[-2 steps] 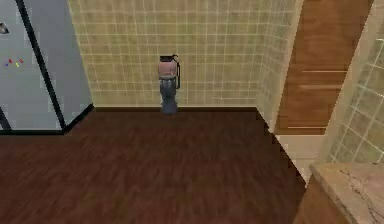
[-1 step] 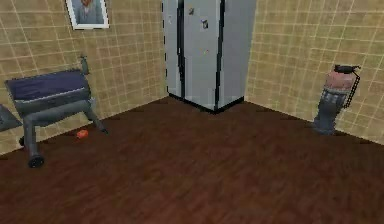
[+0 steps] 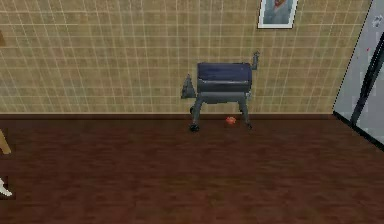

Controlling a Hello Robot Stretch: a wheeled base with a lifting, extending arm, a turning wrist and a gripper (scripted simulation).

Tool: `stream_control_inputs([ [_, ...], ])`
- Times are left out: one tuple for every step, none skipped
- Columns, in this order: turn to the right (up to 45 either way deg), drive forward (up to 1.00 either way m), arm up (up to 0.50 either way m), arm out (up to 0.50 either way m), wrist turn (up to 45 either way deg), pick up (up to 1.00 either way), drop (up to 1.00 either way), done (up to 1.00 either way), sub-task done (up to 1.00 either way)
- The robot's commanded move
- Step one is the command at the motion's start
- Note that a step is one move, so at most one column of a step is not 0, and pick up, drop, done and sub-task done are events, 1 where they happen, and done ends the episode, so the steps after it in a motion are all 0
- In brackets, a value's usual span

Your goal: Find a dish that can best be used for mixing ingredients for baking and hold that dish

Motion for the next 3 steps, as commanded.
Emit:
stream_control_inputs([
  [0.0, 0.05, 0.0, 0.0, 0.0, 0.0, 0.0, 0.0, 0.0],
  [-45.0, 0.0, 0.0, 0.0, 0.0, 0.0, 0.0, 0.0, 0.0],
  [-27.0, 0.0, 0.0, 0.0, 0.0, 0.0, 0.0, 0.0, 0.0],
])
